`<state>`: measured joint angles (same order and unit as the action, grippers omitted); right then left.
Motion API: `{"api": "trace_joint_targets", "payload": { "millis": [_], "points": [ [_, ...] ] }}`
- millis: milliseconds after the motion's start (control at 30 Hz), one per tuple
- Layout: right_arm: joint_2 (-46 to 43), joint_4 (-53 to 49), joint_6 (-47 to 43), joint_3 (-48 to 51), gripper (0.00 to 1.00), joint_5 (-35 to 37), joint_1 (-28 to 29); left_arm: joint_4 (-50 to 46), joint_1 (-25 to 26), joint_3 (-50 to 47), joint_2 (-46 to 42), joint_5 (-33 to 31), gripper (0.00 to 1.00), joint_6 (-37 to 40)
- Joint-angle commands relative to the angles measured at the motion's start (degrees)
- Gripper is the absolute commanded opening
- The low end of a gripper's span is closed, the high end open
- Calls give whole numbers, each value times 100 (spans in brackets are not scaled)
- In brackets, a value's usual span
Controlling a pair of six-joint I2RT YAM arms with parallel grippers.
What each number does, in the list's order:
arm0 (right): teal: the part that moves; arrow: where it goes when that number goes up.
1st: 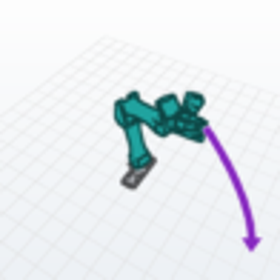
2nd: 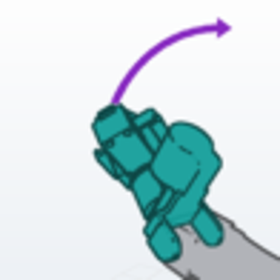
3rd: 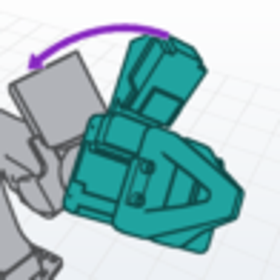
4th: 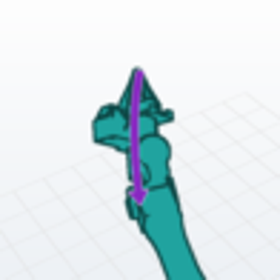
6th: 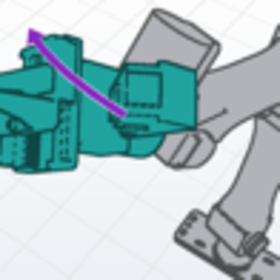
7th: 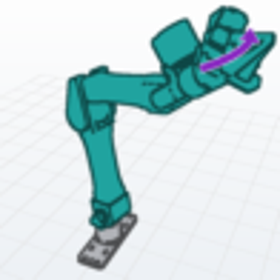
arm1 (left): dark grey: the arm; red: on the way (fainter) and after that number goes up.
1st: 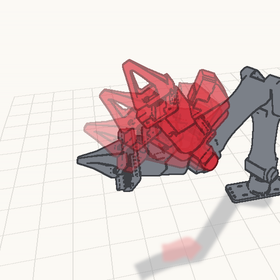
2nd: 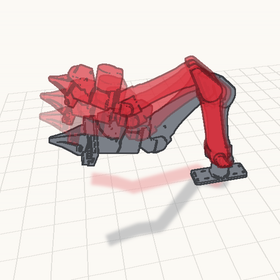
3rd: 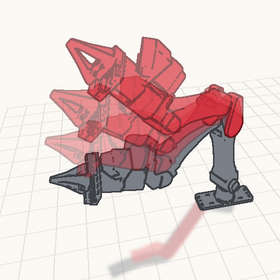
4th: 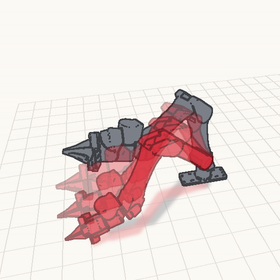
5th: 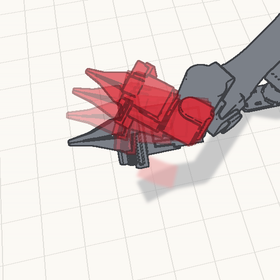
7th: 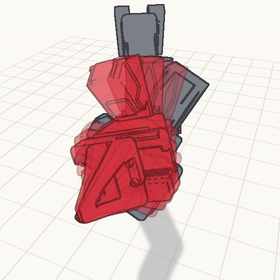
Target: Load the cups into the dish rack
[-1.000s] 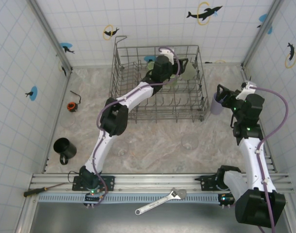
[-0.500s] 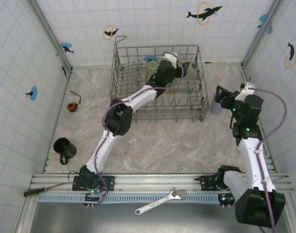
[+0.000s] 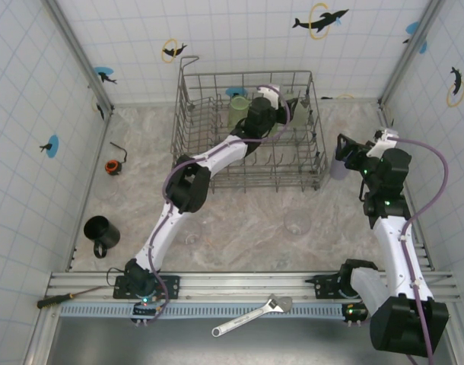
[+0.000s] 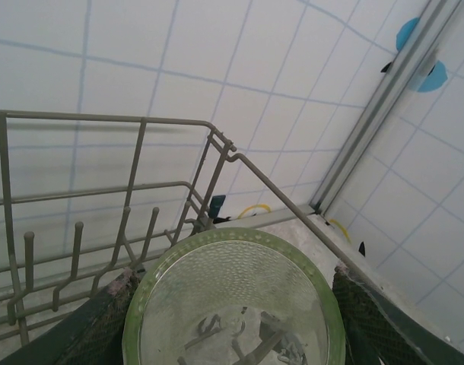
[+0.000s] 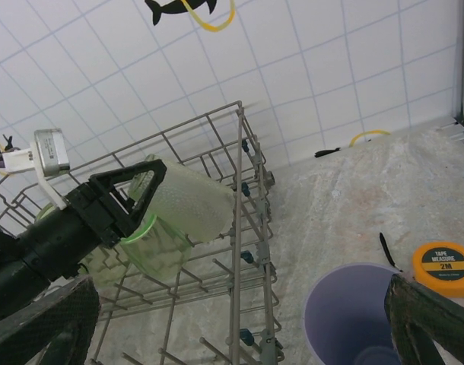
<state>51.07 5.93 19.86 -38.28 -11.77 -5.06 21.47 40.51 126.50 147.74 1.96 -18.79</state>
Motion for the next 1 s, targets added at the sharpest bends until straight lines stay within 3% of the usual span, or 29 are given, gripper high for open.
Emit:
{"api": "trace_joint_targets", "payload": {
  "millis": [0, 167, 400, 533, 767, 967],
  "points": [
    [-44, 294, -93, 128, 99, 67, 41, 294, 76, 136, 169, -117, 33, 285],
    [-56, 294, -95, 112, 99, 56, 73, 306, 175, 138, 251, -197, 51, 696],
    [-64, 277, -99, 136, 99, 67, 111, 346, 185, 137, 233, -270, 85, 691],
    [-63, 285, -88, 132, 99, 70, 128, 467, 185, 104, 198, -233, 97, 559],
    [-30, 277, -80, 94, 99, 69, 154, 569, 185, 53, 93, -213, 97, 422],
    [84, 25, -70, -88, 99, 39, 163, 655, 209, -381, -503, -146, 98, 384]
  ]
}}
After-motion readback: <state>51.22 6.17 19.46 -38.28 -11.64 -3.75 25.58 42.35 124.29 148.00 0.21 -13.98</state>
